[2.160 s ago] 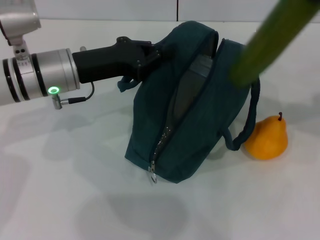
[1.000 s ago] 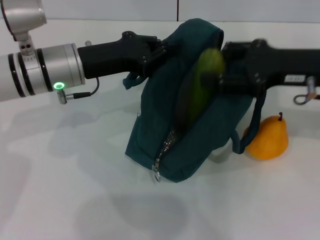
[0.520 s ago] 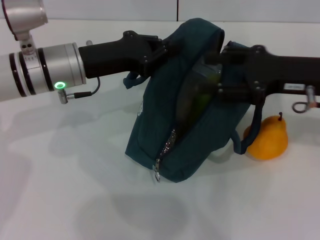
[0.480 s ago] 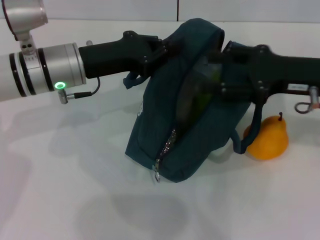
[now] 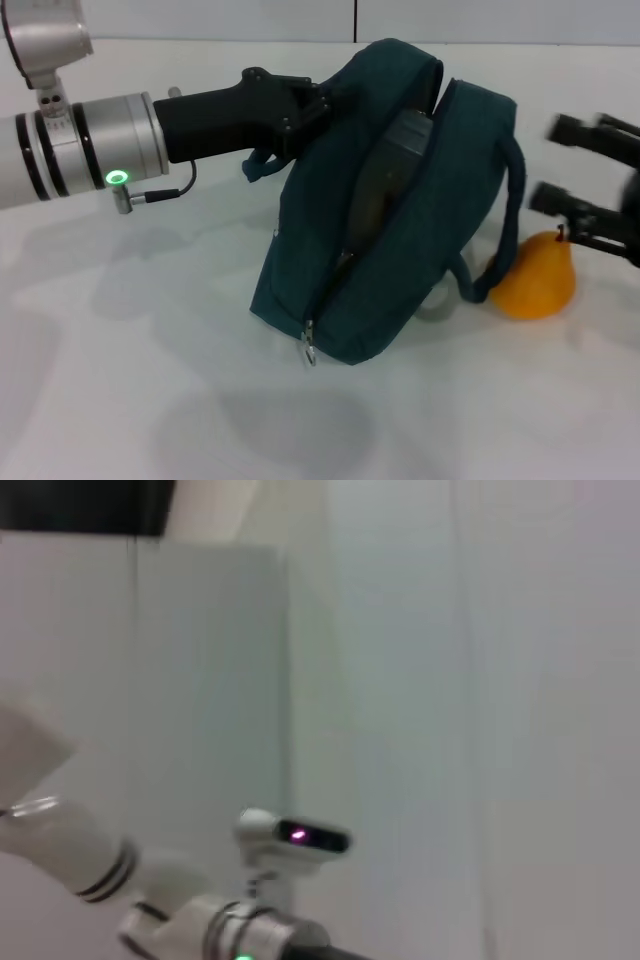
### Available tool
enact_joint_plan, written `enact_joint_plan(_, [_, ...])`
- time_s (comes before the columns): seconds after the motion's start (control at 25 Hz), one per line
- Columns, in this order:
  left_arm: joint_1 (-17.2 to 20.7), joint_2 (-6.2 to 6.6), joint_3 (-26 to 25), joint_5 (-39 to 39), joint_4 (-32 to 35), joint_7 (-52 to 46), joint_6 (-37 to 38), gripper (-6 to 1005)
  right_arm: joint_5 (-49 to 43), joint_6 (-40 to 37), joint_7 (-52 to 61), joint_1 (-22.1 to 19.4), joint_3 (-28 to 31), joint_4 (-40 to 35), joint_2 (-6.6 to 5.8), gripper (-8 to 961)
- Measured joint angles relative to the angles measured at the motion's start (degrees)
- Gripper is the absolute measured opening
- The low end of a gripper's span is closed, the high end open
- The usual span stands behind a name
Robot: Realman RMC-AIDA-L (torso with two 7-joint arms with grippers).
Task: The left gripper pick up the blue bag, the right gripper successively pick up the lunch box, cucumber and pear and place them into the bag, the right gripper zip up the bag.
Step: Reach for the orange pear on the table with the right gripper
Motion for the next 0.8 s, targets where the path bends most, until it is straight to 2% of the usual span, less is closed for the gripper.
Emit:
enact_joint_plan(0.16, [0.39, -0.04, 0.00, 0.05, 0.13, 0.27, -0.26, 42, 0.85, -2.30, -11.20, -2.27, 4.85, 12.09, -0.20, 711])
enact_joint_plan(0.32, [0.49, -0.13, 0.00, 0.31, 0.27, 0.55, -0.62, 42, 0.90, -0.53, -17.99, -2.54, 6.73, 21.49, -0.26, 678])
enact_joint_plan(0.52, [0.52, -0.23, 0.00, 0.50, 0.38, 0.61, -1.01, 42, 1.01, 2.67, -18.94, -2.26, 7.33, 25.36, -0.06, 638])
enact_joint_plan(0.8, [0.52, -0.21, 0.00, 0.55, 1.10, 0.62, -1.02, 42, 1.54, 7.50, -18.26, -1.34, 7.37, 26.40, 0.14, 590])
